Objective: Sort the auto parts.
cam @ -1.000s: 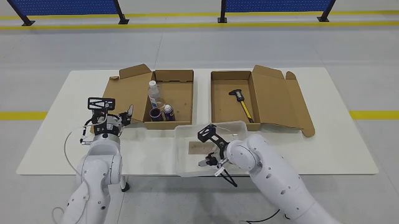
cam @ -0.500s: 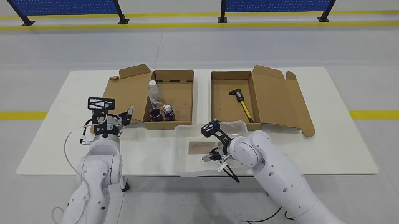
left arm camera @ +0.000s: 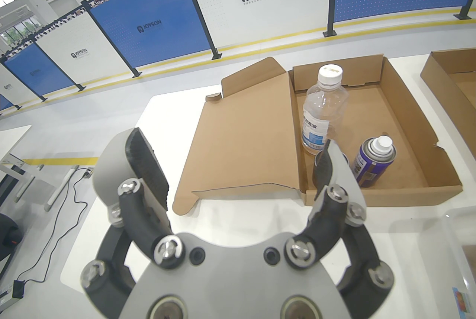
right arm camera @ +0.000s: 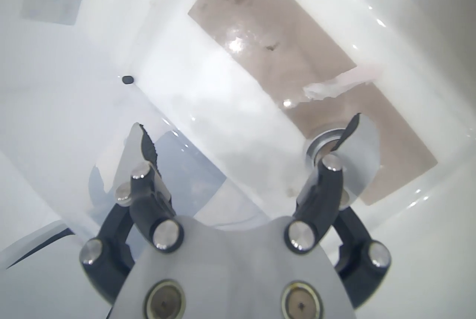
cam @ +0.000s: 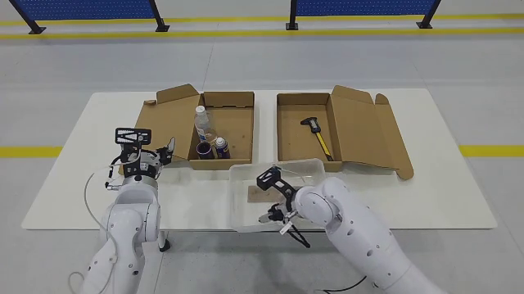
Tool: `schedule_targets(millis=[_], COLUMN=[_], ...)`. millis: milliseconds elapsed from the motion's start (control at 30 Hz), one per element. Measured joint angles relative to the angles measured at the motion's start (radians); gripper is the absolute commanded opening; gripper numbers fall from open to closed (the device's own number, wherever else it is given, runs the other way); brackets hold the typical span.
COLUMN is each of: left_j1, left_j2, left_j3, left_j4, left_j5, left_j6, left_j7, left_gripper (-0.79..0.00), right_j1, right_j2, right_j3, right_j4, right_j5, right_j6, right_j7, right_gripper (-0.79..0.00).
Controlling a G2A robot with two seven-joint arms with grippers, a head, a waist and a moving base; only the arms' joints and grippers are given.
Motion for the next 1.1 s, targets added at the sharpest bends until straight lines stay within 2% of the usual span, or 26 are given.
schedule_targets(millis=[167,533,567,667,700,733,767,833,967,1100], left_j1=[0.000,0.000,0.000,0.000,0.000,0.000,0.000,0.000,0.000,0.000], left_j2=[0.000,0.000,0.000,0.000,0.000,0.000,0.000,0.000,0.000,0.000], left_j3=[0.000,0.000,0.000,0.000,0.000,0.000,0.000,0.000,0.000,0.000], left_j4=[0.000,0.000,0.000,0.000,0.000,0.000,0.000,0.000,0.000,0.000], left_j5=[0.000,0.000,0.000,0.000,0.000,0.000,0.000,0.000,0.000,0.000], left_j6=[0.000,0.000,0.000,0.000,0.000,0.000,0.000,0.000,0.000,0.000], left_j7=[0.000,0.000,0.000,0.000,0.000,0.000,0.000,0.000,0.000,0.000], left_gripper=[0.000,0.000,0.000,0.000,0.000,0.000,0.000,0.000,0.000,0.000], right_j1=[0.003,0.032,0.030,0.021,0.015,0.010,0.006,-0.004,-0.023,-0.035], right_j2=[-0.002,0.020,0.022,0.027,0.029,0.031,0.032,0.035,0.039,0.042], right_j3=[-0.010,0.070,0.075,0.085,0.088,0.091,0.093,0.099,0.107,0.119], right_j4=[-0.034,-0.075,-0.078,-0.090,-0.099,-0.107,-0.115,-0.132,-0.157,-0.162], right_j5=[0.004,-0.106,-0.115,-0.138,-0.146,-0.152,-0.158,-0.179,-0.195,-0.206], right_j6=[0.006,0.058,0.062,0.067,0.071,0.075,0.079,0.092,0.105,0.110], right_j7=[0.019,0.060,0.067,0.088,0.095,0.100,0.105,0.117,0.129,0.132], right_gripper=[0.000,0.000,-0.111,-0.336,-0.369,-0.348,-0.237,-0.188,-0.237,-0.252])
